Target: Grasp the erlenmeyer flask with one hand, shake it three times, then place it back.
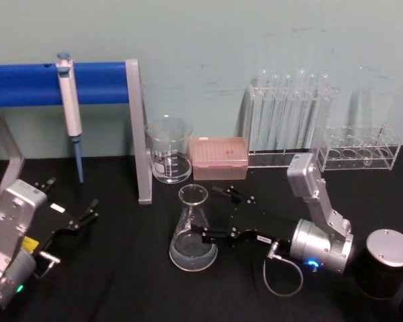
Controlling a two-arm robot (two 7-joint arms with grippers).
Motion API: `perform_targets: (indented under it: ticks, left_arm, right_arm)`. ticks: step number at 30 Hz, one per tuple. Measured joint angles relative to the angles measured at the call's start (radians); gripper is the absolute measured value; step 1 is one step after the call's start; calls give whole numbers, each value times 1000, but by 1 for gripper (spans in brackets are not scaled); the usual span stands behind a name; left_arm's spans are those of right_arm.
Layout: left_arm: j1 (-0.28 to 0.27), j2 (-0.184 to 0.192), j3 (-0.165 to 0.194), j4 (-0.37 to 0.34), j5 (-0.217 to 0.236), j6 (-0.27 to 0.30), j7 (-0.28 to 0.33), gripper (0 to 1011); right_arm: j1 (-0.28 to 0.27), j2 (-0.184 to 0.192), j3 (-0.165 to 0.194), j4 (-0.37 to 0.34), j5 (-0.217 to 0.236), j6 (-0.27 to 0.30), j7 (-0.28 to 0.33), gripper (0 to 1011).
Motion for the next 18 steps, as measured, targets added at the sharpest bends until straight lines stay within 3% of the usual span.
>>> perform_targets:
  ticks: [18]
  left_arm:
    - [0,0,0,0,0,0,0,1001]
  right_arm:
    - [5,-54,-8,12,-42,29,-70,1000]
